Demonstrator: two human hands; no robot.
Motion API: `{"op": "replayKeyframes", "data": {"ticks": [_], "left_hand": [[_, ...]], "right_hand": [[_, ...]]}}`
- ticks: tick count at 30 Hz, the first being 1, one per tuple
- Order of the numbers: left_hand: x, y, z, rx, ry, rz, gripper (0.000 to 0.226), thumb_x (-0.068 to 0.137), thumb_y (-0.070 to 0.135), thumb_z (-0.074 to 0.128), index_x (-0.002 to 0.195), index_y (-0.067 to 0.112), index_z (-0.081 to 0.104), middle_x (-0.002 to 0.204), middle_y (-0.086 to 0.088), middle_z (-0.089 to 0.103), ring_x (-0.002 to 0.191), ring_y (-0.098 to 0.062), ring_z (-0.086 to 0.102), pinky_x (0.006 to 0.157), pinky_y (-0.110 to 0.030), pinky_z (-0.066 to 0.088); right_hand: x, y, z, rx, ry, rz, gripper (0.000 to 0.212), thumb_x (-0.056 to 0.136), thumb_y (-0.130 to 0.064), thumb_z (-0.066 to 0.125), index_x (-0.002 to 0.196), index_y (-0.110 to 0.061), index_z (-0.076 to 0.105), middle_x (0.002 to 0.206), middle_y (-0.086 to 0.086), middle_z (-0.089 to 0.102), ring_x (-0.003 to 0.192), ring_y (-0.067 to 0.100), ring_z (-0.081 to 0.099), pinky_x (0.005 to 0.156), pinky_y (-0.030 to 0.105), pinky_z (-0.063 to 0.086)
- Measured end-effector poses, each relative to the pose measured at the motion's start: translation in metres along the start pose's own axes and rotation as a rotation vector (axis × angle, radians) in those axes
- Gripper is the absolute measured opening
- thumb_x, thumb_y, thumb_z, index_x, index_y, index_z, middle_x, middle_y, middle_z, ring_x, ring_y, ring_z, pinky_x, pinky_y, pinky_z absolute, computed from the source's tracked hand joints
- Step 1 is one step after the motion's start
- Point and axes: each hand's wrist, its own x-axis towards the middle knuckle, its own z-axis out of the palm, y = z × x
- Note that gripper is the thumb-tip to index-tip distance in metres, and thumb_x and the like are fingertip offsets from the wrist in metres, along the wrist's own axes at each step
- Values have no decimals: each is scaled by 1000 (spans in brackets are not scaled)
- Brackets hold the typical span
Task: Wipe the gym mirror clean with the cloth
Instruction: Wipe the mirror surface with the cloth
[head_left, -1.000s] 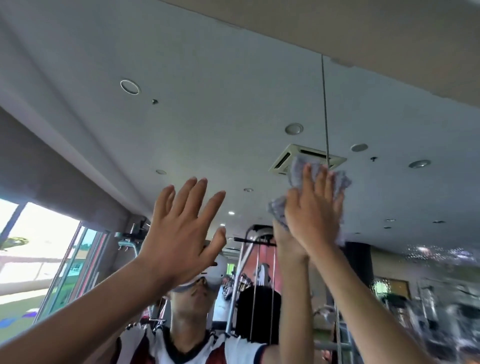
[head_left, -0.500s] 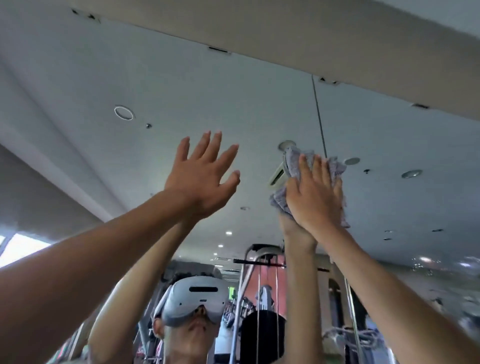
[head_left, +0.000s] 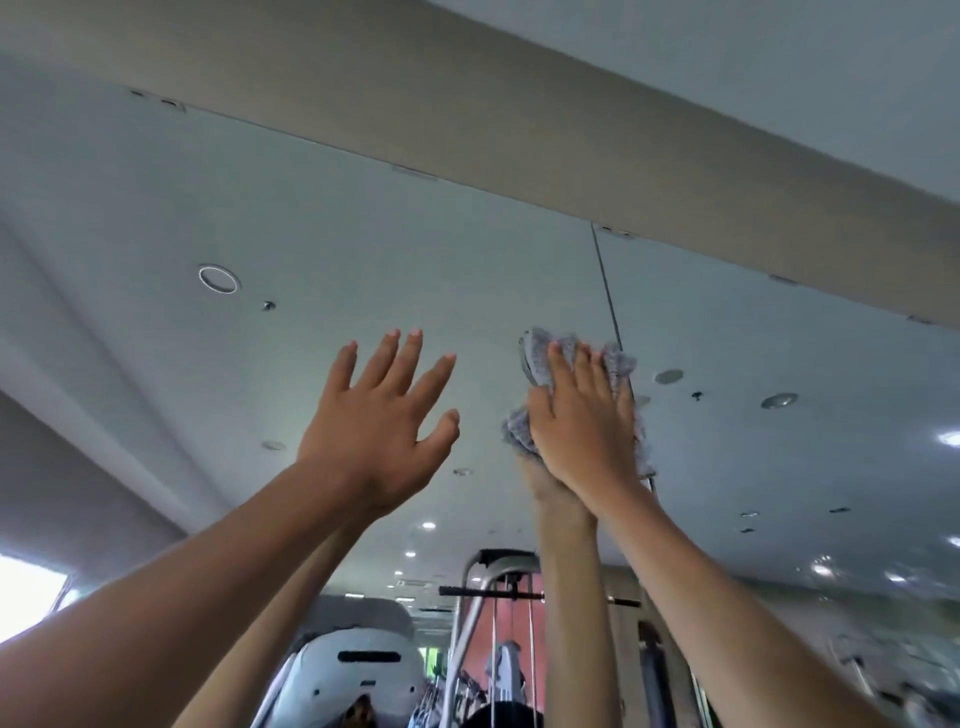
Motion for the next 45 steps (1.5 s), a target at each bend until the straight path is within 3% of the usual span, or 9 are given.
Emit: {"op": "replayKeyframes", "data": {"ticks": [6,10,16,21,23,30,34,38,45], "left_hand": [[0,-2,1,-31,-2,-2,82,81,64,-12,159,39,-3,168,0,-11,154,-17,-15,123,-46,-10],[-2,0,0,-27,-15,-10,85,79,62,-15,159,37,-4,168,0,-12,154,-18,-16,123,-45,-11],[-11,-1,-1,-37,-6,-12,84,79,61,-14,159,37,-2,168,1,-11,154,-16,-15,122,-43,-10],[-15,-1,-2,-35,2,-6,83,81,61,-13,159,37,0,169,0,-7,155,-17,-12,123,-42,-8],[-16,-2,-2,-42,-3,4,83,81,61,-12,159,38,1,169,1,-7,155,-16,-11,123,-41,-8],[-18,-43,-16,25,-27,91,76,82,68,-4,155,52,7,168,11,0,155,-10,-3,122,-43,-3],[-22,-44,-14,0,-20,48,75,80,70,-5,154,55,6,168,8,-5,155,-13,-9,123,-44,-6],[-25,-43,-13,-20,17,-85,84,76,68,-7,157,48,7,169,3,-7,155,-14,-10,122,-41,-7],[-36,-43,-12,-16,29,-247,97,76,70,-6,161,24,3,169,-5,-8,155,-22,-10,124,-48,-4]], "right_hand": [[-45,9,-5,26,-114,-417,66,87,-58,-8,151,-42,-10,160,-16,-20,142,-3,-30,117,29,-23],[-23,48,-9,37,-64,-201,71,88,-62,-6,155,-39,-2,162,-13,-15,149,7,-20,120,36,-14],[40,11,-4,94,16,140,57,104,-35,27,159,-27,15,167,2,7,153,19,0,122,49,0],[4,23,-7,51,-72,-397,67,92,-57,4,156,-39,6,162,-17,-7,149,1,-13,121,33,-11],[0,46,-12,72,-134,-450,67,87,-60,1,152,-45,3,158,-24,-10,146,-5,-15,120,29,-9],[68,-6,-2,122,15,146,59,102,-35,27,159,-21,17,167,4,8,153,19,2,122,49,1],[40,-49,4,89,9,-195,56,105,-39,24,159,-29,13,167,-1,5,153,13,-1,123,44,-5],[15,-6,-8,98,-87,-466,69,92,-64,10,157,-40,13,166,-10,1,152,6,-4,123,40,-3],[68,-57,9,107,101,163,62,99,-45,30,157,-23,25,164,8,19,152,24,11,120,55,5]]}}
